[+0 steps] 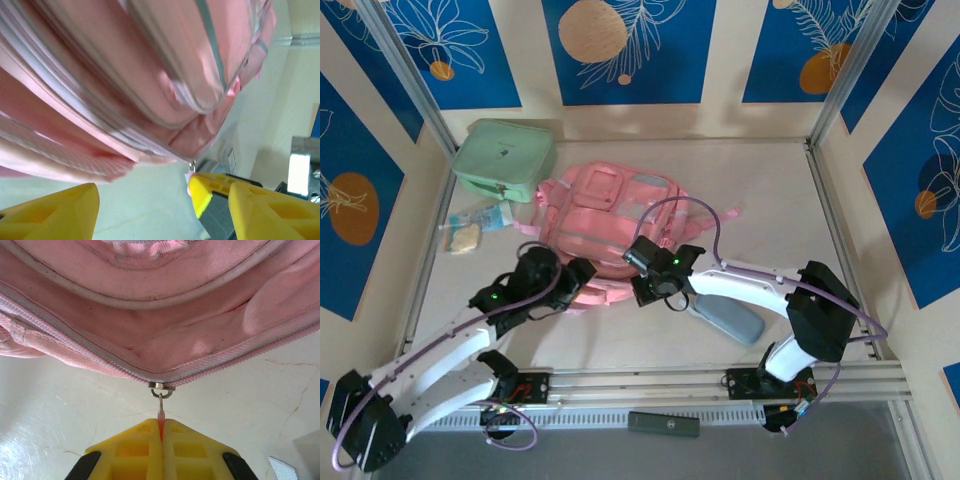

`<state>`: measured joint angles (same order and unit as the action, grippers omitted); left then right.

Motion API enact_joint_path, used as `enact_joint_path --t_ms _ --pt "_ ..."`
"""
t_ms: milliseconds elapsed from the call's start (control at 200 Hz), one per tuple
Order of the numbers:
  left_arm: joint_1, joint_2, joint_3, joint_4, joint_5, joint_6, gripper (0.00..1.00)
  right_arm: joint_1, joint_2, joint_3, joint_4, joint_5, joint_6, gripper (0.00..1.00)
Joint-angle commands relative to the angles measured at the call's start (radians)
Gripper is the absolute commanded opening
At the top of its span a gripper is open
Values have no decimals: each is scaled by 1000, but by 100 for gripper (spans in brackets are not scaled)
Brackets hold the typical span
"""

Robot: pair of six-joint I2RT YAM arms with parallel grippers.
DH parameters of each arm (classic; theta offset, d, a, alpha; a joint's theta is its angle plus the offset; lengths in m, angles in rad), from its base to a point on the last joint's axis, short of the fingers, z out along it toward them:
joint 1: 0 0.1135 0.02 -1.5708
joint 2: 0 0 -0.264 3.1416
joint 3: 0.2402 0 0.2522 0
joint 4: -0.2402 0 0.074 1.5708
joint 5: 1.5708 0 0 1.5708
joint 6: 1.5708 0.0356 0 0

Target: Pack books, pencil case, and school supplies into a backpack

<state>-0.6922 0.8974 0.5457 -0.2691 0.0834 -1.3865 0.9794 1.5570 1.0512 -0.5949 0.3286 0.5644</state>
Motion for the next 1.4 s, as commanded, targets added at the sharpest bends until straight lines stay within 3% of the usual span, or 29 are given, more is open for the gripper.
enact_joint_path --t_ms 0,185,425,500,555,795,900,1045,1236,1396 --pt "-111 72 7 120 -150 -228 73 -6 -28 -17 -9 -19 -9 0" --pt "-215 254 48 163 -257 -393 77 -10 -26 -20 6 -30 -19 0" --pt "-218 466 113 229 -289 -468 75 -13 -26 -35 31 -37 -19 0" --pt "-211 497 98 269 -292 -452 69 -15 -20 -33 35 -25 -12 0" --pt "-211 503 111 223 -304 -432 58 -16 -12 -27 28 -2 -10 0" --pt "-146 443 78 141 -269 -308 13 -27 3 -3 -22 100 -17 0" --pt "-121 361 46 66 -280 -233 0 -55 12 0 -42 133 -27 0" --pt "-25 243 -59 89 -211 -126 0 -130 20 14 -62 187 -35 0" --pt "102 152 -64 5 -123 24 0 -244 66 42 -56 193 -74 0" --pt "159 126 -39 -46 -103 103 0 -257 71 86 -64 166 -81 0"
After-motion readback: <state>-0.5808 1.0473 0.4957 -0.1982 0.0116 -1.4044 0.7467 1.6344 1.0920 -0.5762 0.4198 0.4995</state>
